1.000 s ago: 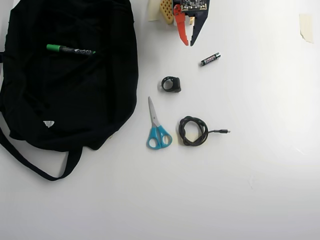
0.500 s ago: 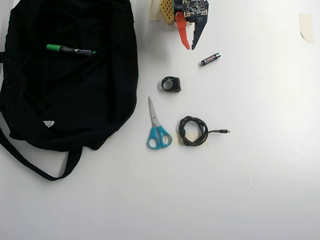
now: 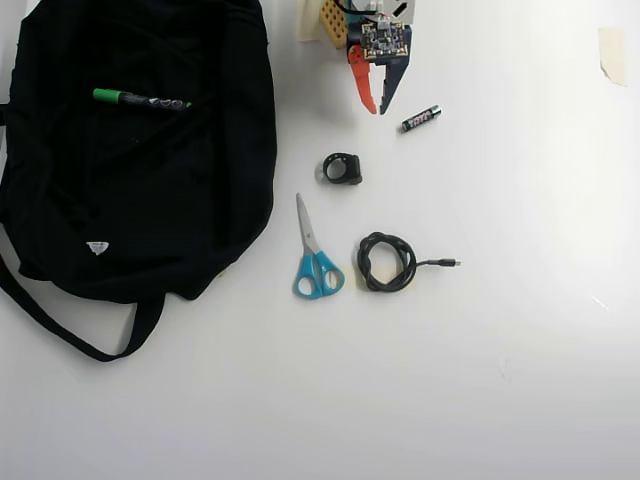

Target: Put the green marker into the black bag

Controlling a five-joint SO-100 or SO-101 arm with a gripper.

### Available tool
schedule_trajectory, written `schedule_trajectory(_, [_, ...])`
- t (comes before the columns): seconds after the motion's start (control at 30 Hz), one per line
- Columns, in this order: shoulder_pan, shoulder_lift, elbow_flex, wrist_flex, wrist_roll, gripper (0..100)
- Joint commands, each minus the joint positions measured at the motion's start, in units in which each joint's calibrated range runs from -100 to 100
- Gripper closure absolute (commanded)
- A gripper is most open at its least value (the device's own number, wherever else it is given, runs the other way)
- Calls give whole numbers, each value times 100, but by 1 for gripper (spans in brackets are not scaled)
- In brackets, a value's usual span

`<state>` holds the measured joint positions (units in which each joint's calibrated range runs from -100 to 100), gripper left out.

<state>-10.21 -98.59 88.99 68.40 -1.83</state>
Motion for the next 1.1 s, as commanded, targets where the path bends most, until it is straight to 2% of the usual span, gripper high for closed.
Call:
schedule_trajectory(0.0, [-18, -83, 184, -173, -21, 98])
schedule_trajectory(0.57, [-18, -83, 1002, -173, -21, 97])
schedule_trajectory(1.07, [-11, -66, 1029, -96, 5, 98])
